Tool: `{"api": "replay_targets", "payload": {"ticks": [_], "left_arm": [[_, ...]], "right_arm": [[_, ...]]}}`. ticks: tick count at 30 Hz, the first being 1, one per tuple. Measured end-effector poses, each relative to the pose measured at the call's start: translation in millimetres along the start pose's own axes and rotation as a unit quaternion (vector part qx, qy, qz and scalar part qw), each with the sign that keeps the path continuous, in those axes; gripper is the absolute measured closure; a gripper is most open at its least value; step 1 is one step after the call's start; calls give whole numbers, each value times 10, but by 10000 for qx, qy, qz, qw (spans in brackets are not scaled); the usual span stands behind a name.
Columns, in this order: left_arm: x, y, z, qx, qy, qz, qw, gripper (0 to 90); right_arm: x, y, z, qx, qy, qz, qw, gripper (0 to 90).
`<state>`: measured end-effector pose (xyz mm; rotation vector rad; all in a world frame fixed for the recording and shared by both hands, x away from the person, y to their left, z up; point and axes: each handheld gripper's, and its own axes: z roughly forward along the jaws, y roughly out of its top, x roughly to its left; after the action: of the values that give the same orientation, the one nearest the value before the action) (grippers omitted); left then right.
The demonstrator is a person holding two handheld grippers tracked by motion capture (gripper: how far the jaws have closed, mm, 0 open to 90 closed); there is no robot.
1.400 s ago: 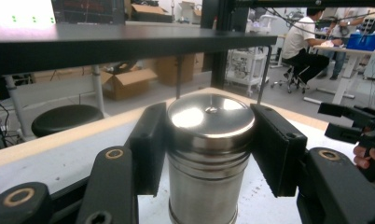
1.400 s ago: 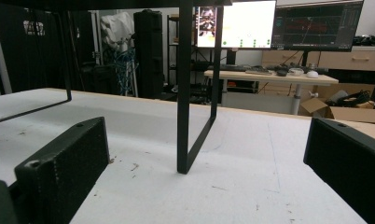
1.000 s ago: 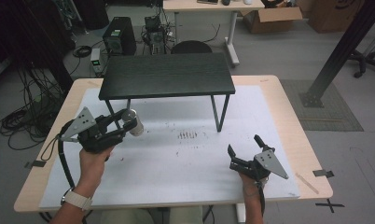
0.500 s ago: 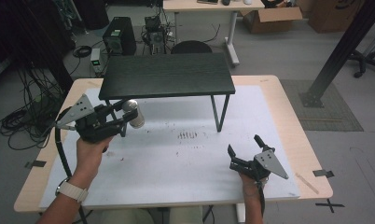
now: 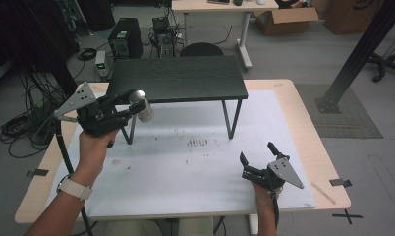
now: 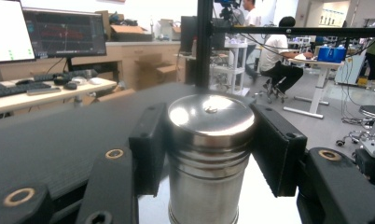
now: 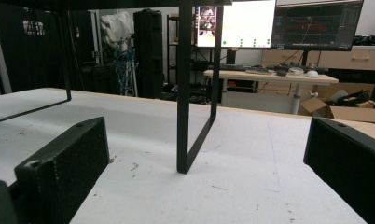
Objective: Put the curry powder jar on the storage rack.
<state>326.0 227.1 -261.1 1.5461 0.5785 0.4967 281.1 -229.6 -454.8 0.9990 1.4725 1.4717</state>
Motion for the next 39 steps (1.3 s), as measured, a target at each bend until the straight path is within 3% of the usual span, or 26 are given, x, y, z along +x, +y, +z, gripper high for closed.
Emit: {"api": "replay_targets", "payload": {"ticks": [5,17,23,39], "left_arm": [[33,177,66,-51,-72,118,9999,492],[134,417,266,-33,-134,159,9998,492],[243,554,457,3,-140,108,9998,491],[442,576,975,330,56,65,9994,492]], "right_arm": [[0,0,0,1,-2,0,10000,0],[0,0,3,12,0,0,10000,0],[0,1,5,19,2,-7,10000,0],[0,2,7,21,-2,-13,10000,0]]}}
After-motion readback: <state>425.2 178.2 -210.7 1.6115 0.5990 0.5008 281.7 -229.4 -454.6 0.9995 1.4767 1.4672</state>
